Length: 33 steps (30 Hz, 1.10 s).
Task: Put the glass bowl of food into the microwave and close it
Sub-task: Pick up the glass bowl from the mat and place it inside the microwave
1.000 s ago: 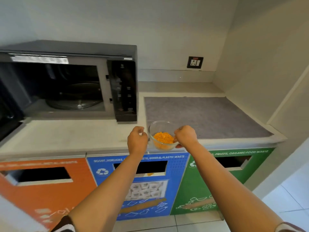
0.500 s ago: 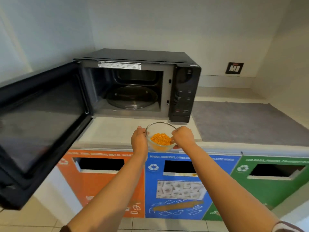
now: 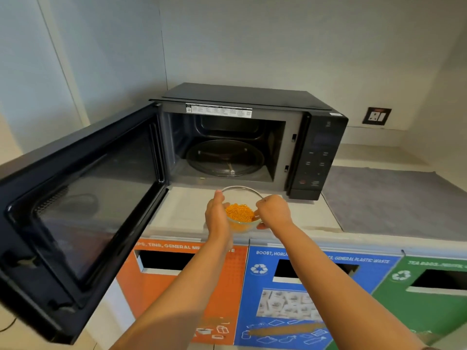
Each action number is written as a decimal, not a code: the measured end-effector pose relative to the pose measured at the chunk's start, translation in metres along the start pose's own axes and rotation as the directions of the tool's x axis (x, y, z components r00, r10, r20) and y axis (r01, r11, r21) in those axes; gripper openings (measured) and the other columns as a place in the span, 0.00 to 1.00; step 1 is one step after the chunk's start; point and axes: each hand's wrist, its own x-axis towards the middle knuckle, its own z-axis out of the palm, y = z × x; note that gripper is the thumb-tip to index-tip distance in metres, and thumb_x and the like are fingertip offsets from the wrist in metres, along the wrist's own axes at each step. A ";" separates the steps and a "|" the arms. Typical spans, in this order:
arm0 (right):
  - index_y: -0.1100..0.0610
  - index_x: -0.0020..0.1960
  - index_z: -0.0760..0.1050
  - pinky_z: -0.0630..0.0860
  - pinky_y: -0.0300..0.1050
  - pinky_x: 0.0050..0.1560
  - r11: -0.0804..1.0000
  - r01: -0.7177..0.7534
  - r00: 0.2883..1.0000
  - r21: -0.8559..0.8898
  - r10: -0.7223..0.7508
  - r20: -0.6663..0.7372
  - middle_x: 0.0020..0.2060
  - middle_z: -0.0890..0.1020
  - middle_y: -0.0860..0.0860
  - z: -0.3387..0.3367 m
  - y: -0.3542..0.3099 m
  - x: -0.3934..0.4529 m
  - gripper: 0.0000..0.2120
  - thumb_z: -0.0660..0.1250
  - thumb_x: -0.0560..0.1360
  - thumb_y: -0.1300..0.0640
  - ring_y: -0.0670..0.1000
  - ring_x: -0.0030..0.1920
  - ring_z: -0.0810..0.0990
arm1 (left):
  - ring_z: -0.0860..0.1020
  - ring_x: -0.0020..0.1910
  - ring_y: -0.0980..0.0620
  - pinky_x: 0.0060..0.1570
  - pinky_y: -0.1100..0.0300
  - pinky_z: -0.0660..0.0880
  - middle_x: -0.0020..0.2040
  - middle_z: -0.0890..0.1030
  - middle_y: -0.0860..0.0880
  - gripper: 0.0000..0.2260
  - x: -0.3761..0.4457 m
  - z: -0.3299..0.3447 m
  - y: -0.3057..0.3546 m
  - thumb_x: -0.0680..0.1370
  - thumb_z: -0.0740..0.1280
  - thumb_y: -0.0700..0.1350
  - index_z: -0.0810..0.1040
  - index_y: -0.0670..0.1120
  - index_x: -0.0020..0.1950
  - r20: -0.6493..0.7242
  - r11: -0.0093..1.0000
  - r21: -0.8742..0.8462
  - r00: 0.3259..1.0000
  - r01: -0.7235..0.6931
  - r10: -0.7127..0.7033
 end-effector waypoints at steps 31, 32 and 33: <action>0.50 0.65 0.63 0.73 0.26 0.41 0.754 0.468 0.837 0.460 -0.545 0.042 0.52 0.74 0.41 0.031 -0.049 0.207 0.35 0.77 0.64 0.59 0.42 0.52 0.75 | 0.76 0.59 0.46 0.65 0.51 0.69 0.50 0.82 0.45 0.32 0.199 0.061 0.069 0.77 0.43 0.65 0.79 0.46 0.49 0.259 0.972 -0.123 0.939 -0.198 0.224; 0.54 0.67 0.63 0.72 0.29 0.44 0.758 0.453 0.850 0.469 -0.525 0.028 0.53 0.74 0.43 0.033 -0.051 0.216 0.36 0.77 0.64 0.59 0.43 0.53 0.74 | 0.76 0.60 0.47 0.65 0.52 0.68 0.51 0.81 0.45 0.32 0.208 0.062 0.070 0.77 0.43 0.65 0.79 0.46 0.49 0.272 0.973 -0.117 0.935 -0.200 0.225; 0.55 0.66 0.64 0.72 0.30 0.46 0.757 0.446 0.858 0.478 -0.514 0.014 0.54 0.74 0.44 0.034 -0.053 0.225 0.36 0.77 0.64 0.59 0.44 0.54 0.75 | 0.75 0.62 0.47 0.66 0.52 0.67 0.55 0.80 0.45 0.32 0.217 0.063 0.071 0.77 0.43 0.65 0.78 0.46 0.52 0.284 0.974 -0.104 0.933 -0.201 0.222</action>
